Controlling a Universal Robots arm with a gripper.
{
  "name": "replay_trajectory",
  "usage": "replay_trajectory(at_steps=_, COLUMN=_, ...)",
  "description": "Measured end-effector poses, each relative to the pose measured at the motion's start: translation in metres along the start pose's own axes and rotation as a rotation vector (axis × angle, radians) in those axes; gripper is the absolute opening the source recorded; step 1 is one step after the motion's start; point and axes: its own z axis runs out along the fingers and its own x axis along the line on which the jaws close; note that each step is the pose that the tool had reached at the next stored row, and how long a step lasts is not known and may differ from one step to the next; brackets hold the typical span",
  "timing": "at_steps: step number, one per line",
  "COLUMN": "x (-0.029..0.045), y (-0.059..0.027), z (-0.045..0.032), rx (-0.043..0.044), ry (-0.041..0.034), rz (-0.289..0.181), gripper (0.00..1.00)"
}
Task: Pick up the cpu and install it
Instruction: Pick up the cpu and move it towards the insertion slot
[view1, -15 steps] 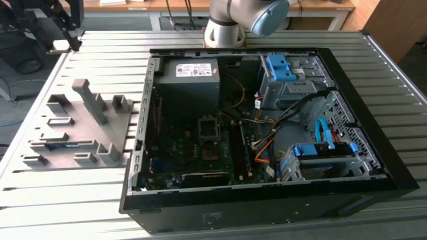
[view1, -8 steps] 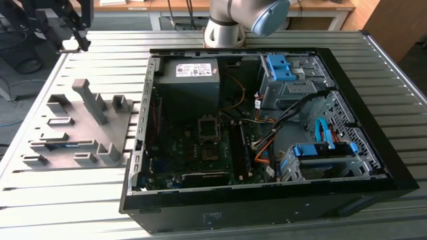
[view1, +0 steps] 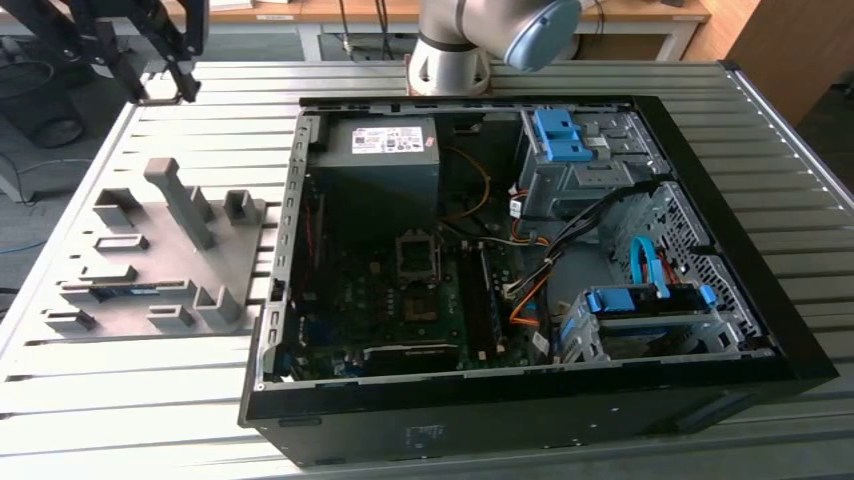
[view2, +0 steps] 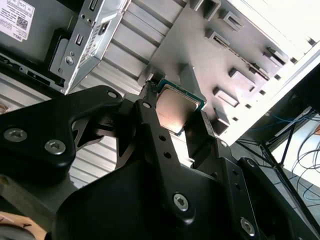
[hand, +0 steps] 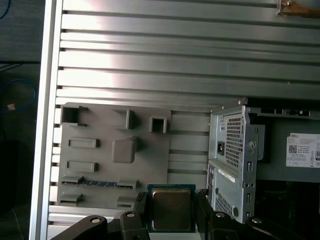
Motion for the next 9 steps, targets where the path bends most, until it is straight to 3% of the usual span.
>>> replay_trajectory(at_steps=9, x=-0.0158, y=-0.0006, z=0.0001, rx=-0.0001, ry=0.0, rz=0.0, gripper=0.47)
